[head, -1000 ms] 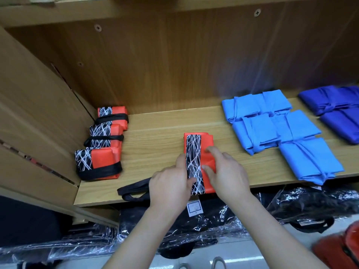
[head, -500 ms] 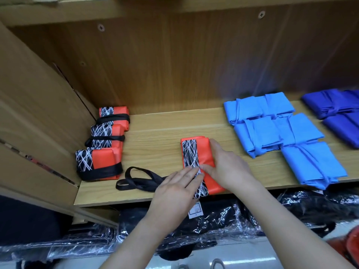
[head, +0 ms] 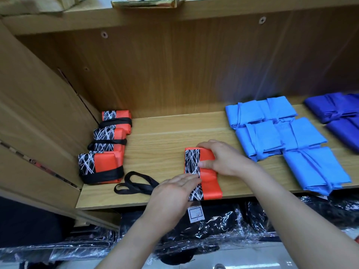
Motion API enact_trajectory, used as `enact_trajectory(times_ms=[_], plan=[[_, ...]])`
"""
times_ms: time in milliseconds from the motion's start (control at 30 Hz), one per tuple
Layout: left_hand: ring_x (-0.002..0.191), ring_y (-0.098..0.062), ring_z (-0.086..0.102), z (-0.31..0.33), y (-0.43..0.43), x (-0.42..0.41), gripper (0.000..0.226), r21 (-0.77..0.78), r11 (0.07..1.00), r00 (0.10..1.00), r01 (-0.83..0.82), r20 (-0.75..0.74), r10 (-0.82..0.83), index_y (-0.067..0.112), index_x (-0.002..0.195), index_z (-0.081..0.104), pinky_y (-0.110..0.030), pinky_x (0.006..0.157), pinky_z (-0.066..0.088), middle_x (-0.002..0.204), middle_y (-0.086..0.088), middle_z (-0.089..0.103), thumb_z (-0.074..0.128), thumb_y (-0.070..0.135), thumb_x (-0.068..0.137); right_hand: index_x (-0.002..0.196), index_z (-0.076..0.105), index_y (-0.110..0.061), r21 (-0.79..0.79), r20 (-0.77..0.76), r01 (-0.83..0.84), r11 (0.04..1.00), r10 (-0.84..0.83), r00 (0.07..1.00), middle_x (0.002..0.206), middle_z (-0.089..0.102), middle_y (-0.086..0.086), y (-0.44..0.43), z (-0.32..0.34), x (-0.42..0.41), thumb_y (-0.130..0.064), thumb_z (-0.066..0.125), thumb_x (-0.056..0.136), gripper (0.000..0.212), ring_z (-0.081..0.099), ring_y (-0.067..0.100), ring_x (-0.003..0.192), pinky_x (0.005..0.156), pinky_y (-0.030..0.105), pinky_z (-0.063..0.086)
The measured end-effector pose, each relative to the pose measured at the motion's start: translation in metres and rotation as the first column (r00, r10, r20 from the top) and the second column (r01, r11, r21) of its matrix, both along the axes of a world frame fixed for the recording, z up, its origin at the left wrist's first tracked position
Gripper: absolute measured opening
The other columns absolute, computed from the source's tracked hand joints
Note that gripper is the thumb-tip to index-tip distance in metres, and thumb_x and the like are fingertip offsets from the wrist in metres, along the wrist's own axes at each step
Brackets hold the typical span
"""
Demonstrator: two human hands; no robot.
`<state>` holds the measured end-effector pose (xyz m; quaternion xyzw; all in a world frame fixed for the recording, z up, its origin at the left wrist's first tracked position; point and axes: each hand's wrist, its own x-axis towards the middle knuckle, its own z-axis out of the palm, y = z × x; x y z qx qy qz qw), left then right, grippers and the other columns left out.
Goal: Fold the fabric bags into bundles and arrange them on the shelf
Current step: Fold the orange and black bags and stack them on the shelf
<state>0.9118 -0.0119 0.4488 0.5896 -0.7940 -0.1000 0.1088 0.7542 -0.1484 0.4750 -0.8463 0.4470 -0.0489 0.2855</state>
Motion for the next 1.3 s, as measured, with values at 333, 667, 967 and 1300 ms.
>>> enact_trajectory(times_ms=[333,667,967,1300], plan=[[0.059,-0.019,0.053,0.015,-0.024,-0.009,0.039,-0.070,0.940,0.920,-0.333,-0.240,0.309,0.022,0.107,0.042,-0.032,0.063,0.034,0.063,0.012,0.050,0.057,0.053,0.089,0.110,0.068,-0.027,0.494,0.541,-0.007,0.870,-0.301,0.786,0.113,0.069,-0.007,0.029,0.003,-0.005,-0.052,0.041,0.093,0.041,0.063,0.005,0.105,0.093,0.017,0.045],[0.064,-0.012,0.059,0.014,-0.017,-0.032,0.053,-0.098,0.867,0.799,-0.489,-0.448,0.400,0.018,0.107,0.047,-0.028,0.058,0.047,0.088,0.014,0.058,0.081,0.041,0.073,0.075,0.068,-0.020,0.303,0.767,0.467,0.831,-0.503,0.398,0.070,0.068,-0.011,0.053,-0.018,0.016,-0.023,0.057,0.098,0.026,0.061,0.005,0.069,0.068,0.026,0.048],[0.095,-0.014,0.062,0.033,-0.012,-0.033,0.052,0.189,0.964,0.786,-0.190,-0.558,0.264,0.028,0.132,0.028,-0.034,0.085,0.048,0.104,0.008,0.063,0.040,0.057,0.090,0.073,0.062,-0.024,0.280,0.765,0.524,0.804,-0.517,0.385,0.061,0.058,-0.024,0.060,0.003,0.009,-0.028,0.050,0.101,0.031,0.051,-0.004,0.063,0.068,0.023,0.042],[0.111,-0.001,0.053,0.037,-0.013,-0.038,0.045,0.288,0.949,0.639,-0.128,-0.708,0.301,0.042,0.133,0.030,-0.019,0.093,0.040,0.123,0.015,0.056,0.034,0.061,0.093,0.096,0.065,-0.027,0.222,0.637,0.418,0.881,-0.456,0.621,0.084,0.064,-0.011,0.073,0.020,-0.005,-0.028,0.052,0.098,0.013,0.055,-0.004,0.078,0.072,0.015,0.042]])
